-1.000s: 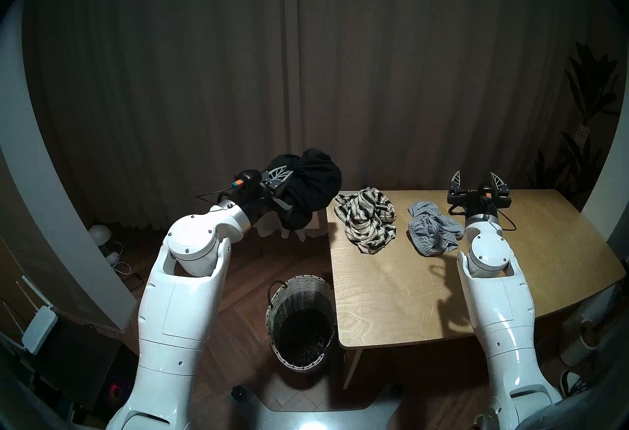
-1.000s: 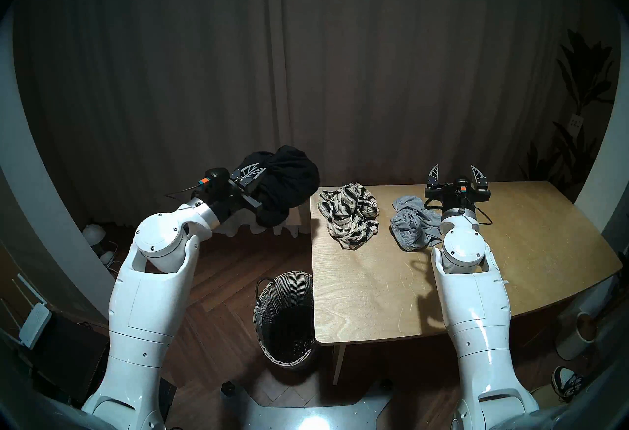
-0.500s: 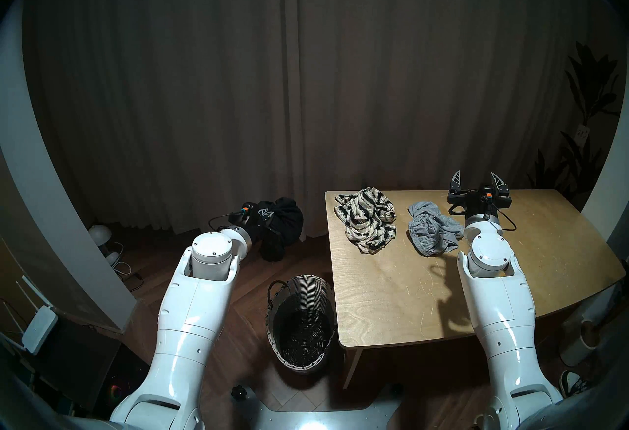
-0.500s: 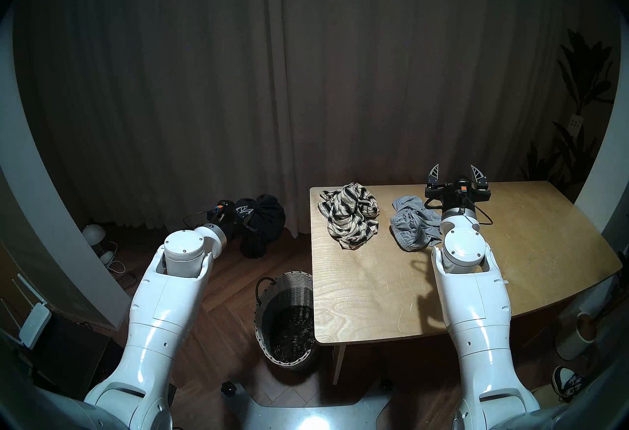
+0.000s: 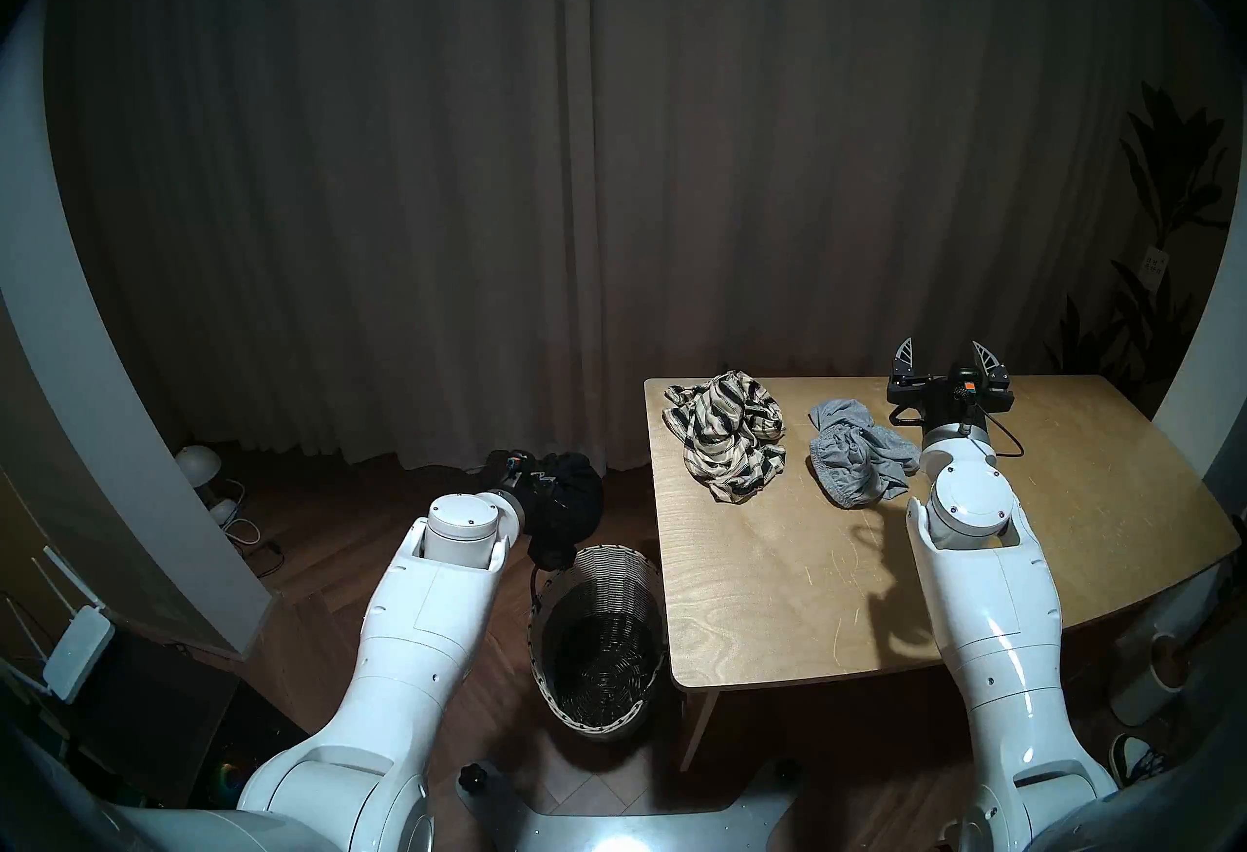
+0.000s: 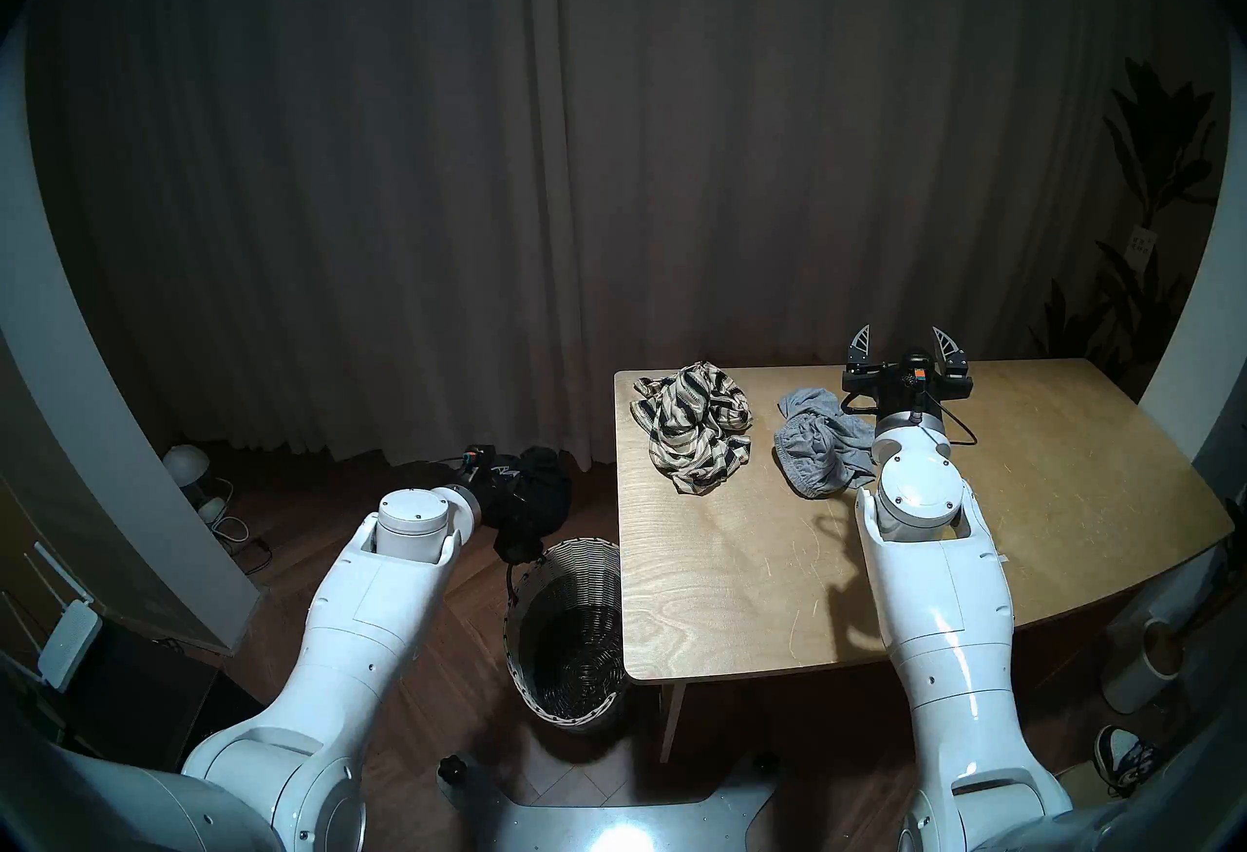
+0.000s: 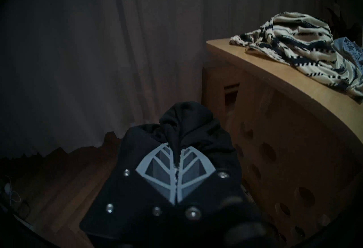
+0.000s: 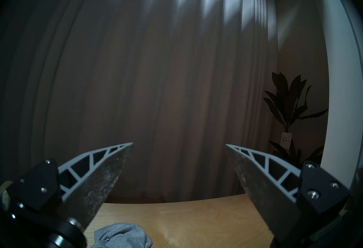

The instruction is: Toss clothes into the laundry hamper

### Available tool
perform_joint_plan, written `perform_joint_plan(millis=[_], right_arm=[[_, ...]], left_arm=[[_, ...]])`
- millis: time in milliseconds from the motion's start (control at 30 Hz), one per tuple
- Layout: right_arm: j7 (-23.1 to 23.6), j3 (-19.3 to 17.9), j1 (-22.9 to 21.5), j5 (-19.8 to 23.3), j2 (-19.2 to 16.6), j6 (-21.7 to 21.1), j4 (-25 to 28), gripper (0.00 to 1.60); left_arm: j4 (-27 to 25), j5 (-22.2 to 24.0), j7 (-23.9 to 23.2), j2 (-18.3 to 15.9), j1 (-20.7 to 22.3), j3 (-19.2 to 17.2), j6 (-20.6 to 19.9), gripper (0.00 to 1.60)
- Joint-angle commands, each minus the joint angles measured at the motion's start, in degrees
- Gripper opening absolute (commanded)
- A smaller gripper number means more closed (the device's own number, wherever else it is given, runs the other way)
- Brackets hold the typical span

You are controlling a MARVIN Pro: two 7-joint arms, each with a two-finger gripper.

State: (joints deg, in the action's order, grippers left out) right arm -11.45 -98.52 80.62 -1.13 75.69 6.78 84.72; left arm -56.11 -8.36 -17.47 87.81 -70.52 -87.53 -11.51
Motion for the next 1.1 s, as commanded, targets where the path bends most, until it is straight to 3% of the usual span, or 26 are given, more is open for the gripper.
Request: perform_joint_plan(millis=[0, 333, 367, 667, 1067], right_arm=[[0.0, 0.0, -0.7, -0.1, -0.3, 0.6, 1.2, 1.60], [-0.1, 0.2, -0.6, 0.1, -0.5, 0.6, 1.2, 1.60], [-0.2, 0.2, -0.6, 0.1, -0.6, 0.6, 1.2, 1.60], [-0.3, 0.4, -0.5, 0.3, -0.8, 0.7, 1.3, 1.60], [-0.6, 0.6, -0.5, 0.5, -1.1, 0.7, 1.3, 1.60]], left_arm=[[5.7, 0.8, -0.3, 1.7, 6.5, 0.3, 5.1, 0.00], [12.6, 1.1, -1.1, 1.6, 10.2, 1.2, 8.2, 0.00], [13.4, 1.2, -1.0, 1.8, 10.6, 1.2, 8.6, 1.60], [22.9, 2.4, -1.9, 2.5, 14.7, 1.3, 13.7, 1.60], [25.4, 5.6, -2.6, 2.1, 15.2, -1.5, 21.6, 1.60]])
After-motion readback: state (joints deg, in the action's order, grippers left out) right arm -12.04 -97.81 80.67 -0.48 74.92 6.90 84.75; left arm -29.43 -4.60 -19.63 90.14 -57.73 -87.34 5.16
